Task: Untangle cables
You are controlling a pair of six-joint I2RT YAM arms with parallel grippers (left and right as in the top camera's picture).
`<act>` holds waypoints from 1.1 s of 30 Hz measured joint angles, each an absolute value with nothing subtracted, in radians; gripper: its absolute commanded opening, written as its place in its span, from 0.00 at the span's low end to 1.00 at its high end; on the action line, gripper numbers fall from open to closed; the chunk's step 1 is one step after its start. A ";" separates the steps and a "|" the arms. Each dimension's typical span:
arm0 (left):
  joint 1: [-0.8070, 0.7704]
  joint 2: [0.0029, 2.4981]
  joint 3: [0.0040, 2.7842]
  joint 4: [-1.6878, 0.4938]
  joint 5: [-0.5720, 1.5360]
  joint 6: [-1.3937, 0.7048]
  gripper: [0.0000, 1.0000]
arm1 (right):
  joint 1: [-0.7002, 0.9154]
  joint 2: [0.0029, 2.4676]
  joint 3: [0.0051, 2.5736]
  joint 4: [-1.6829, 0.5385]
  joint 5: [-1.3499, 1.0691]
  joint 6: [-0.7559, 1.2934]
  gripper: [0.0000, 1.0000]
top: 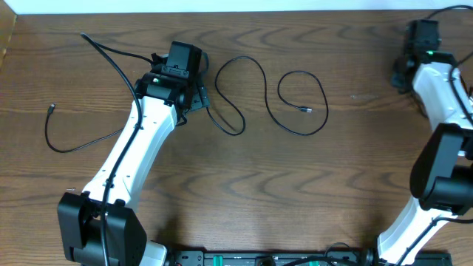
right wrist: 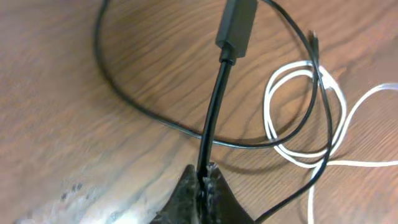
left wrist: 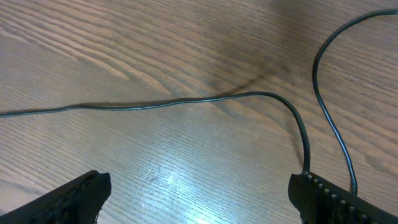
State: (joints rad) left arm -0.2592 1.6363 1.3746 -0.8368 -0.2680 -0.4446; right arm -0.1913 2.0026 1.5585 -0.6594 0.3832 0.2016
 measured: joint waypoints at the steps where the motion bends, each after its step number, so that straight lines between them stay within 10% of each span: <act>1: -0.259 1.636 1.375 -0.836 -0.268 -0.445 0.98 | -0.206 2.003 1.559 -0.659 0.365 0.208 0.72; 6: -0.259 1.636 1.375 -0.837 -0.268 -0.445 0.98 | -0.270 2.003 1.559 -0.654 0.174 0.241 0.99; 15: -0.259 1.636 1.375 -0.837 -0.268 -0.445 0.98 | -0.200 2.003 1.559 -0.664 -0.319 0.095 0.99; 33: -0.259 1.636 1.375 -0.828 -0.268 -0.445 1.00 | 0.233 2.160 1.558 -0.591 -0.419 0.059 0.96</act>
State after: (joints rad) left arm -0.2592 1.6363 1.3746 -0.8276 -0.2680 -0.4446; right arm 0.2329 2.1601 1.5581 -0.5907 -0.4194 0.0586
